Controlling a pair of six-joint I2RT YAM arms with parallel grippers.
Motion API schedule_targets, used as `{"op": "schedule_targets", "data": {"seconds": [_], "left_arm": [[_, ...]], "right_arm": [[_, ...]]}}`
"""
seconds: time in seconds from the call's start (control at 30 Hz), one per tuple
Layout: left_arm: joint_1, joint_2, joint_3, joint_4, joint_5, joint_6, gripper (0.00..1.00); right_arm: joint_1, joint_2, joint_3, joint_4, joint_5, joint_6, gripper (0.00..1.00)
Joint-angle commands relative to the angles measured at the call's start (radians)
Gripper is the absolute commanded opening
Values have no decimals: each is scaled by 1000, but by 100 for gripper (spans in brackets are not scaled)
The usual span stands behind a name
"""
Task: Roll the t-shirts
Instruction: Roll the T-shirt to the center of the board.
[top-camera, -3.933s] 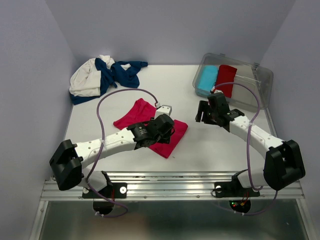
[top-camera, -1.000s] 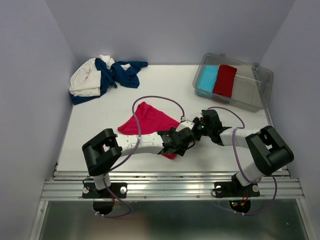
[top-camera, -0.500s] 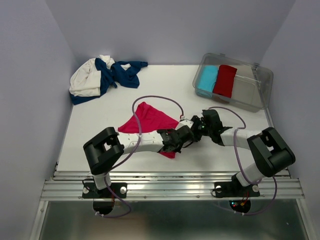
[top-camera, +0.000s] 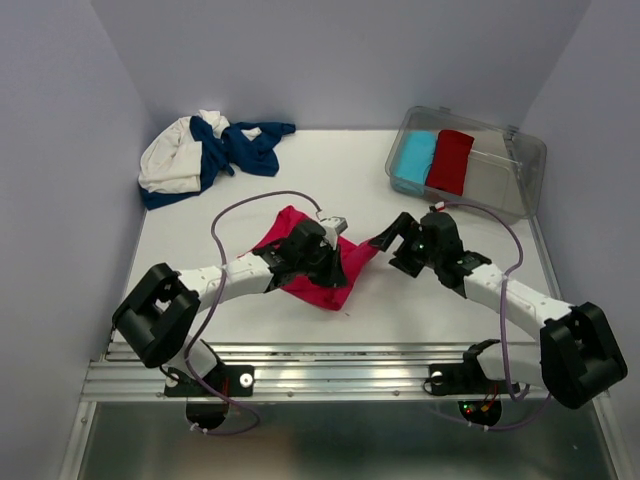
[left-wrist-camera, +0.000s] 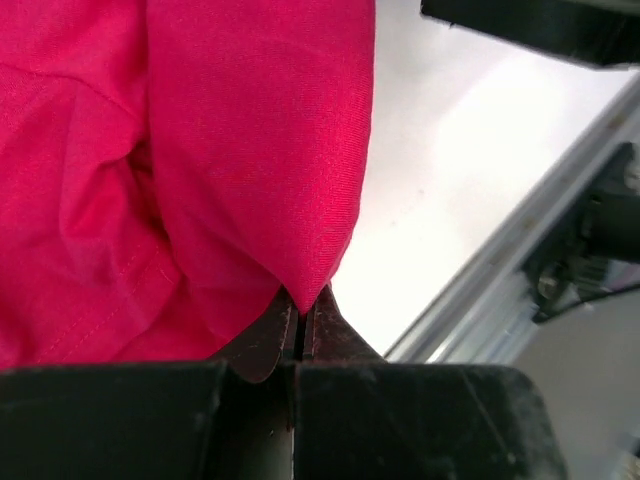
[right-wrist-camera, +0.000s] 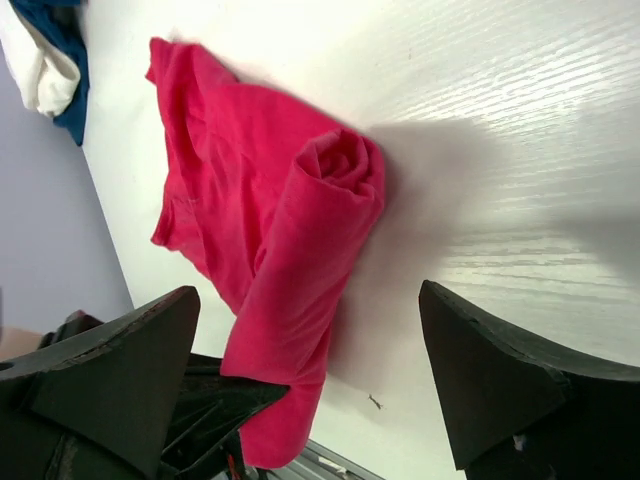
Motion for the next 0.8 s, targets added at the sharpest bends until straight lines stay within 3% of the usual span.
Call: {"op": "schedule_targets", "data": {"seconds": [0.0,0.3,0.47,0.57,0.77], "left_arm": [[62,-51,-90,226,261,-85,0],[200,-17,-224,472,493,-229,0],[261,19,-250,500,558,-242,0],[283,55,-249,506,575,-258,0],[311,110,-259,515,589,-281,0]], "right_arm": [[0,-72,34,-94,123,-22,96],[0,-40,77,-113,72,-97,96],[0,-11,82,-74,-35,-163,92],[41,43,99,-70,-72,-192,79],[117,96,114,-57,-40,-195,46]]}}
